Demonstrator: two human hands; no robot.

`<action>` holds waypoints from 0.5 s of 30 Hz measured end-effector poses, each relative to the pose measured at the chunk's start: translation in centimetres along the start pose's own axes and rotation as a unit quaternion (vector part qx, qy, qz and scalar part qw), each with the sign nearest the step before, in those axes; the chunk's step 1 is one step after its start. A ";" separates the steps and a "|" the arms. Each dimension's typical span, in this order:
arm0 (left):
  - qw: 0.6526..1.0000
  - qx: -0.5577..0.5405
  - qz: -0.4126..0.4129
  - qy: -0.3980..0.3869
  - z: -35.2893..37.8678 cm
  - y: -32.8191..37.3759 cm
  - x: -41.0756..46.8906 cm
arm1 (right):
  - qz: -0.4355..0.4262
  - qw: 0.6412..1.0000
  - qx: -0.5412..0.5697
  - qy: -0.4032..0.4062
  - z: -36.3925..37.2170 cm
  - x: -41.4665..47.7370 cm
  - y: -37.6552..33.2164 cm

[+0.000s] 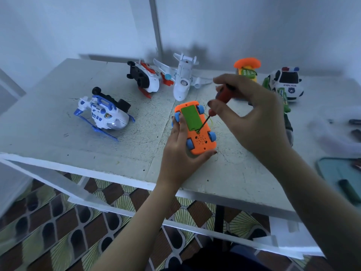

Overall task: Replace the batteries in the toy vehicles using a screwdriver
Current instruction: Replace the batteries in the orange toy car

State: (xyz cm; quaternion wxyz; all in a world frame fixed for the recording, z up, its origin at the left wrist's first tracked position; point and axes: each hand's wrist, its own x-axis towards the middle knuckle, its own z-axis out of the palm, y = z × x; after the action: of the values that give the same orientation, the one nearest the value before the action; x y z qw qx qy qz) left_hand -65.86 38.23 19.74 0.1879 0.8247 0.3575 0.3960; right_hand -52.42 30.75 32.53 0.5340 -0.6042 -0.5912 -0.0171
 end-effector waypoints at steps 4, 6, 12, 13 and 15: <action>1.000 0.003 0.002 0.002 0.1 0.0 0.0 | 0.003 1.000 0.019 0.012 -0.1 -1.2 0.8; 1.000 0.003 0.007 0.003 0.2 -0.1 0.0 | -0.018 1.000 0.014 0.014 -0.1 -1.5 1.0; 1.000 -0.008 0.004 0.013 0.1 -0.1 0.0 | -0.054 0.998 0.023 -0.019 0.0 -1.6 1.5; 1.000 -0.012 0.002 0.013 0.0 -0.1 0.0 | -0.044 0.998 0.033 -0.024 -0.1 -1.4 1.5; 1.000 -0.015 0.001 0.010 0.1 -0.1 0.0 | -0.027 0.999 0.040 -0.017 -0.2 -1.0 1.4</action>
State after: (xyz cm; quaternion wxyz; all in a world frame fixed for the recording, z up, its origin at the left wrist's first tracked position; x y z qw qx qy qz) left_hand -65.84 38.29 19.65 0.1963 0.8180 0.3524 0.4101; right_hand -51.60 30.31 31.12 0.5467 -0.5665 -0.6166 0.0028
